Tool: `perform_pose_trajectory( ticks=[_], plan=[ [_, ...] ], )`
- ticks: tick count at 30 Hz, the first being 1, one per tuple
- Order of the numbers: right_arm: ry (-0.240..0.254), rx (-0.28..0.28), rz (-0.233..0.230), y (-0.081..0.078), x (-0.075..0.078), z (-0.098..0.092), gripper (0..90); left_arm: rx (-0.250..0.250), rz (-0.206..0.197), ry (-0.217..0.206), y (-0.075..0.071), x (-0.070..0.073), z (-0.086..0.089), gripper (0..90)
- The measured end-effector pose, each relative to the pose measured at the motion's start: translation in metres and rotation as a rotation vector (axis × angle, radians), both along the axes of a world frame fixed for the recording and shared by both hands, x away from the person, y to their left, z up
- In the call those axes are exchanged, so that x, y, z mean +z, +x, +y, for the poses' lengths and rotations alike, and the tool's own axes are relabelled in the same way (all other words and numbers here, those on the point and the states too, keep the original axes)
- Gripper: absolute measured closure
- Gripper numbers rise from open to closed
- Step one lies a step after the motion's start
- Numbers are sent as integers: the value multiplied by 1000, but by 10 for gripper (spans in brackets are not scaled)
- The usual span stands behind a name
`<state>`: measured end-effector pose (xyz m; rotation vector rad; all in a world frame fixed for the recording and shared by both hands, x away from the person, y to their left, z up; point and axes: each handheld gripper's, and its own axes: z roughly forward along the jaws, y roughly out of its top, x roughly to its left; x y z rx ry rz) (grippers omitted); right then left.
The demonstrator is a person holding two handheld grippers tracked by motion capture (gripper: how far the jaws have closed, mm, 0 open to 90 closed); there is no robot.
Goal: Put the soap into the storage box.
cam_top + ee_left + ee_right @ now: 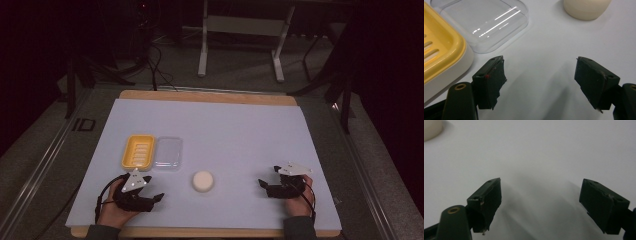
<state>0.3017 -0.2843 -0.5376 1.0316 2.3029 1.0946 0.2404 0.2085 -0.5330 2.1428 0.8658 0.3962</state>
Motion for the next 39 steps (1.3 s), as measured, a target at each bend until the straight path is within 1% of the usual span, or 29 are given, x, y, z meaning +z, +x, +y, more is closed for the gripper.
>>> perform_pose_trajectory(
  ticks=[1,2,3,5,6,7,10,14,19,20,21,24,25,26,28,33,38,39],
  plan=[
    [0,0,0,0,0,0,177,0,0,0,0,0,0,247],
    [8,-5,-27,-3,0,0,177,2,-3,-4,-1,1,1,247],
    [8,-5,-27,-3,0,0,177,2,-3,-4,-1,1,1,247],
    [24,0,-47,-5,1,-2,177,-4,1,-6,-1,2,1,247],
    [45,10,-49,-5,1,-4,179,-10,-1,-9,-1,3,0,247],
    [63,8,-48,-5,1,-6,179,-12,-3,-11,-1,4,0,247],
    [83,4,-54,-6,2,-8,179,-21,5,-12,0,5,-1,247],
    [85,-4,-68,-7,2,-8,179,-30,8,1,0,7,-2,252],
    [80,11,-83,-9,2,-7,179,-51,9,9,2,8,-4,252],
    [80,14,-84,-9,2,-7,179,-63,12,21,3,9,-7,252],
    [80,14,-84,-9,2,-7,179,-63,12,21,3,9,-7,252],
    [83,26,-91,-10,2,-7,179,-102,16,64,8,10,-11,252],
    [83,26,-91,-10,2,-7,179,-102,16,64,8,10,-11,252],
    [79,27,-90,-10,2,-7,179,-108,17,89,11,11,-13,252],
    [75,28,-94,-10,2,-7,179,-122,23,89,13,12,-14,252],
    [69,28,-92,-10,2,-6,179,-166,25,130,18,14,-22,252],
    [71,26,-95,-11,2,-6,179,-206,30,158,21,16,-32,252],
    [71,26,-95,-11,2,-6,179,-206,30,158,21,16,-32,252]
  ],
)
